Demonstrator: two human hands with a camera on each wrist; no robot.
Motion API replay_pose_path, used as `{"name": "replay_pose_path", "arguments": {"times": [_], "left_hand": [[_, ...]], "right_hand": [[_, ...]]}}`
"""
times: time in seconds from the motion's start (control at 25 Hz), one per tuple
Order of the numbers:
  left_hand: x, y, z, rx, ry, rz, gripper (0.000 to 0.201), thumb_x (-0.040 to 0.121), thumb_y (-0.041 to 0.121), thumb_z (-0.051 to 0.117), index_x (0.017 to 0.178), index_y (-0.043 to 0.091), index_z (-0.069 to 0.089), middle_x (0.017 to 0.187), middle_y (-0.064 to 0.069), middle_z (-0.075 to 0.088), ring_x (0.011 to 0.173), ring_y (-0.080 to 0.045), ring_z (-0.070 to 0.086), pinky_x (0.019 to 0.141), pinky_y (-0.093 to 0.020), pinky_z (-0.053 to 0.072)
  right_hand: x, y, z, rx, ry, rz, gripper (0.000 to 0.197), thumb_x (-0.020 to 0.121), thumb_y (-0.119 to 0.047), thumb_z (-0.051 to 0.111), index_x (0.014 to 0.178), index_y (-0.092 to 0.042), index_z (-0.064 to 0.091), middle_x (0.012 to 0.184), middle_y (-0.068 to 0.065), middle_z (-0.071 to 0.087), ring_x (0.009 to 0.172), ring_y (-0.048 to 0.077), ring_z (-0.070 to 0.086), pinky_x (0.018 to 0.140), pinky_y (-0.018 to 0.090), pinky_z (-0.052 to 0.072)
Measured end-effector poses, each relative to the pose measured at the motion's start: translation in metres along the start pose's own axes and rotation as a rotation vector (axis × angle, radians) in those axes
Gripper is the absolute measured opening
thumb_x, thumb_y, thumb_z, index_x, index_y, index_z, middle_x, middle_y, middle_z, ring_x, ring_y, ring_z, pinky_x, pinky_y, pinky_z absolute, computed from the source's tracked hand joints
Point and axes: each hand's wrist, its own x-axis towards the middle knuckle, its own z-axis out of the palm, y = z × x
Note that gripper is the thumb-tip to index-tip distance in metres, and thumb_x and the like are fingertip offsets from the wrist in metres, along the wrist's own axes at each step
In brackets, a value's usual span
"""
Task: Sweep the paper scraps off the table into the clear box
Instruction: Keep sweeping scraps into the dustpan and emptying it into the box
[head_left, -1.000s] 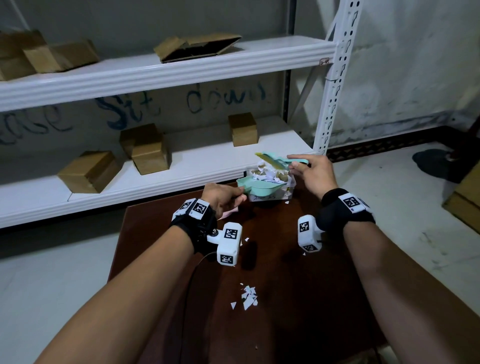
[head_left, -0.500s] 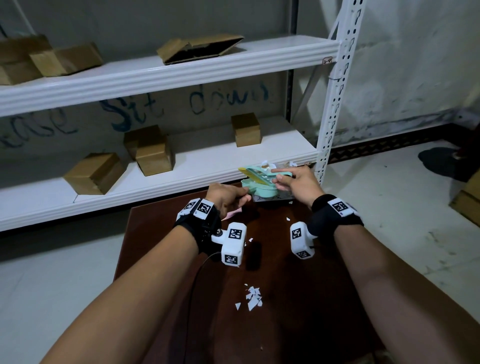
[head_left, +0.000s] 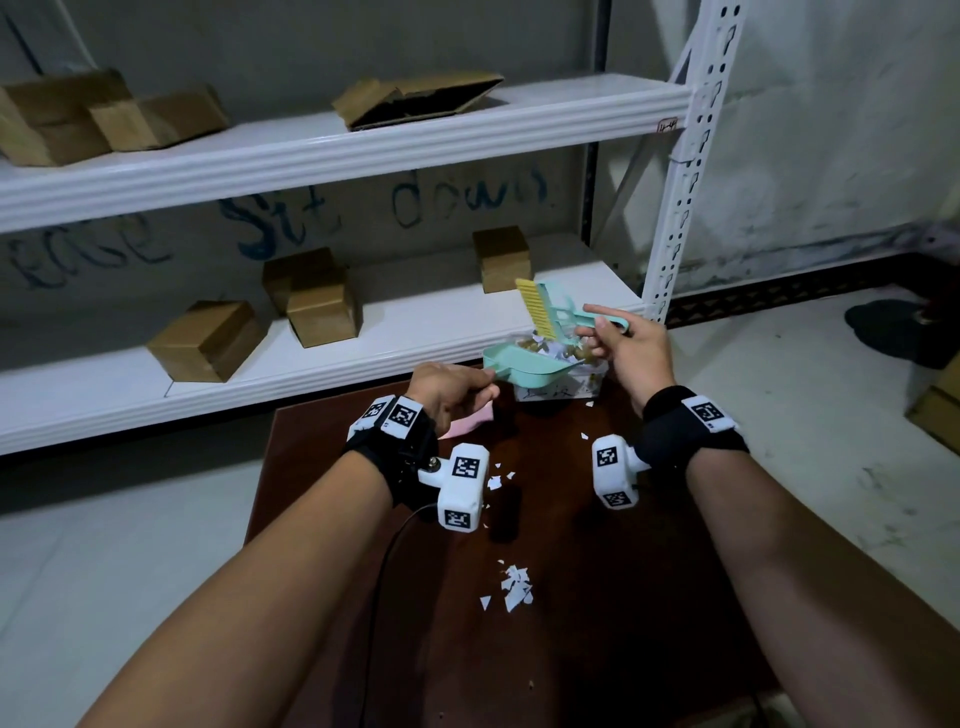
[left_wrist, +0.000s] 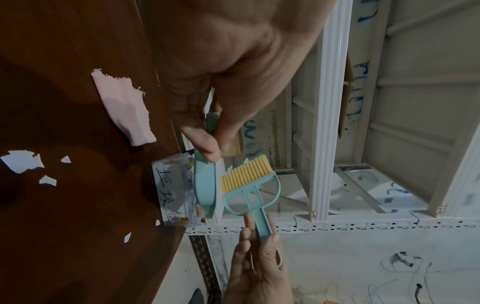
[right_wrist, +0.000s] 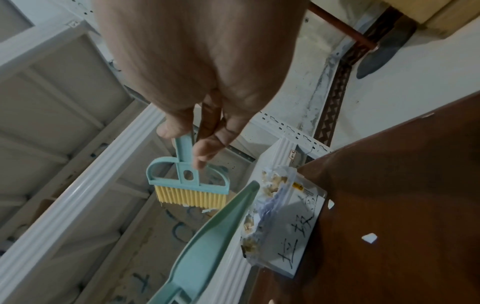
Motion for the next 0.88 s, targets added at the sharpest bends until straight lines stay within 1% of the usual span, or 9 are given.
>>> {"name": "replay_pose_path", "arguments": {"times": [0.16, 0.24, 0.32, 0.4, 0.48, 0.56, 0.68, 0.76, 0.88], "left_hand": [[-0.016, 0.007, -0.001, -0.019, -0.009, 0.024, 0.012, 0.088, -0.003, 0.070, 0.080, -0.008, 0.064, 0.058, -0.017, 0.066, 0.041, -0.015, 0.060, 0.047, -0.019, 0.056], [-0.024, 0.012, -0.006, -0.027, -0.020, 0.030, 0.010, 0.088, -0.002, 0.072, 0.087, -0.010, 0.066, 0.061, -0.018, 0.068, 0.049, -0.018, 0.063, 0.053, -0.020, 0.058], [-0.034, 0.018, -0.016, -0.044, -0.025, 0.044, 0.012, 0.087, -0.002, 0.072, 0.091, -0.013, 0.067, 0.062, -0.019, 0.069, 0.048, -0.017, 0.063, 0.051, -0.019, 0.058], [-0.044, 0.021, -0.028, -0.071, -0.006, 0.071, 0.012, 0.087, -0.003, 0.071, 0.091, -0.014, 0.067, 0.061, -0.019, 0.068, 0.046, -0.016, 0.062, 0.048, -0.018, 0.056], [-0.055, 0.020, -0.040, -0.104, 0.019, 0.103, 0.008, 0.088, -0.004, 0.069, 0.088, -0.012, 0.068, 0.062, -0.019, 0.068, 0.045, -0.015, 0.062, 0.047, -0.017, 0.055], [-0.065, 0.012, -0.053, -0.153, 0.034, 0.120, 0.007, 0.089, -0.005, 0.066, 0.088, -0.011, 0.068, 0.062, -0.019, 0.068, 0.045, -0.013, 0.063, 0.047, -0.016, 0.055], [-0.077, -0.006, -0.068, -0.208, 0.053, 0.142, 0.009, 0.090, -0.005, 0.066, 0.091, -0.013, 0.068, 0.061, -0.018, 0.069, 0.044, -0.012, 0.062, 0.049, -0.015, 0.054], [-0.082, -0.014, -0.077, -0.245, 0.075, 0.159, 0.010, 0.091, -0.004, 0.065, 0.092, -0.014, 0.068, 0.061, -0.018, 0.069, 0.045, -0.011, 0.062, 0.051, -0.015, 0.055], [-0.086, -0.021, -0.094, -0.265, 0.097, 0.190, 0.013, 0.092, -0.002, 0.066, 0.096, -0.013, 0.070, 0.064, -0.017, 0.068, 0.046, -0.010, 0.060, 0.050, -0.014, 0.053]], "right_hand": [[-0.006, -0.008, 0.003, 0.127, 0.089, -0.051, 0.024, 0.104, -0.006, 0.055, 0.123, 0.004, 0.066, 0.077, 0.007, 0.078, 0.060, 0.008, 0.060, 0.056, 0.014, 0.049], [-0.006, -0.013, 0.000, 0.127, 0.143, -0.118, 0.024, 0.104, -0.008, 0.056, 0.121, 0.003, 0.069, 0.079, 0.009, 0.077, 0.059, 0.008, 0.060, 0.056, 0.014, 0.050], [-0.006, -0.021, -0.007, 0.105, 0.206, -0.192, 0.021, 0.103, -0.008, 0.058, 0.117, 0.001, 0.072, 0.082, 0.015, 0.075, 0.058, 0.008, 0.059, 0.057, 0.015, 0.050], [-0.007, -0.025, -0.020, 0.019, 0.247, -0.231, 0.020, 0.103, -0.008, 0.059, 0.113, -0.003, 0.074, 0.083, 0.016, 0.074, 0.059, 0.010, 0.059, 0.060, 0.020, 0.052], [-0.010, -0.024, -0.036, -0.232, 0.254, -0.259, 0.019, 0.101, -0.012, 0.061, 0.107, -0.018, 0.079, 0.085, 0.010, 0.077, 0.067, 0.014, 0.067, 0.069, 0.033, 0.059], [-0.016, -0.021, -0.048, -0.612, 0.204, -0.288, 0.019, 0.097, -0.018, 0.065, 0.103, -0.028, 0.080, 0.089, 0.001, 0.079, 0.080, 0.017, 0.073, 0.081, 0.042, 0.061], [-0.029, -0.017, -0.047, -1.045, -0.036, -0.324, 0.018, 0.095, -0.017, 0.068, 0.106, -0.026, 0.080, 0.099, 0.004, 0.079, 0.092, 0.026, 0.072, 0.087, 0.037, 0.057], [-0.034, -0.012, -0.041, -1.209, -0.176, -0.336, 0.018, 0.095, -0.015, 0.070, 0.108, -0.022, 0.080, 0.105, 0.008, 0.078, 0.098, 0.031, 0.071, 0.088, 0.034, 0.054], [-0.031, 0.005, -0.035, -1.283, -0.239, -0.309, 0.022, 0.094, -0.008, 0.070, 0.110, -0.020, 0.080, 0.108, 0.010, 0.078, 0.100, 0.029, 0.072, 0.089, 0.031, 0.051]]}}
